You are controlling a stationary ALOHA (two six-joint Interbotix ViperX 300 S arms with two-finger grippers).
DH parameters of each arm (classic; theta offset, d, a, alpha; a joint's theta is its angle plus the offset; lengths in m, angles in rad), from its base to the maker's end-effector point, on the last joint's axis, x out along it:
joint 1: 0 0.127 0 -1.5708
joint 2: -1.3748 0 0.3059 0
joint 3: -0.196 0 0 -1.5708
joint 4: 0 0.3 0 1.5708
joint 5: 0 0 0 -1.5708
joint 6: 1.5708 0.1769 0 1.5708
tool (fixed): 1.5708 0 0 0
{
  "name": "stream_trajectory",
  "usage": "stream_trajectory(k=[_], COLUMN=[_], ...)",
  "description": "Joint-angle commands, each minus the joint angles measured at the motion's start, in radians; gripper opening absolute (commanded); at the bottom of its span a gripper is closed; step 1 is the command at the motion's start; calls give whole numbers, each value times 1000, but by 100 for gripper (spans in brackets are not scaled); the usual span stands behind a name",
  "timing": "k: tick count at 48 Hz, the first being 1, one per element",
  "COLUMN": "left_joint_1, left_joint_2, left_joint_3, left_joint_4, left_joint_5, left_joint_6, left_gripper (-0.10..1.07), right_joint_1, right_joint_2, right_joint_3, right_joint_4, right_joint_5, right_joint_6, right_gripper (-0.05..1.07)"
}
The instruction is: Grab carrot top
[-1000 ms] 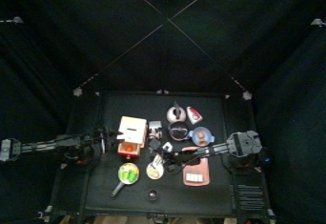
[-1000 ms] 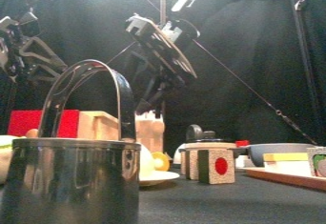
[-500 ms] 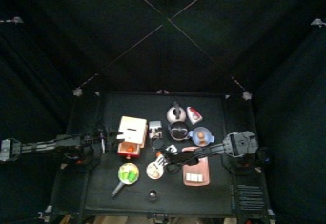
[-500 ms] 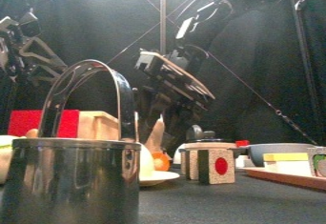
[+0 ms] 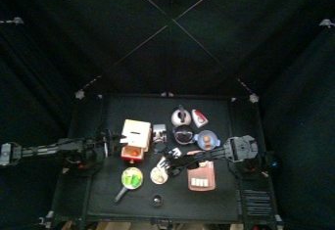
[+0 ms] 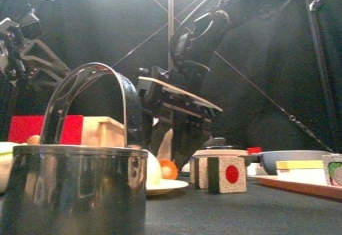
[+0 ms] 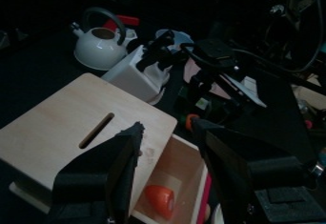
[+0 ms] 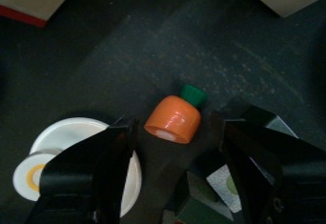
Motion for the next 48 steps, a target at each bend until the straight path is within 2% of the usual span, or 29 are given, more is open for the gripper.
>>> stream_trajectory(k=[1, 8, 21, 41, 48], left_joint_1=[2, 2, 0, 0, 2], left_joint_2=[5, 5, 5, 5, 5], left_joint_3=[-12, -14, -14, -14, -12], left_joint_4=[0, 0, 0, 0, 2], left_joint_5=[-3, -3, -3, -3, -3], left_joint_6=[3, 2, 2, 2, 3], left_gripper=[84, 84, 84, 84, 84], right_joint_1=[-12, -18, -18, -11, -9], right_joint_2=[-14, -6, -11, -37, -49], right_joint_3=[-20, -17, -23, -64, -75], right_joint_4=[0, -5, -5, -57, -94], right_joint_5=[-2, -2, -2, -5, -87], right_joint_6=[-2, -3, -6, -9, -12], right_gripper=[92, 87, 71, 70, 70])
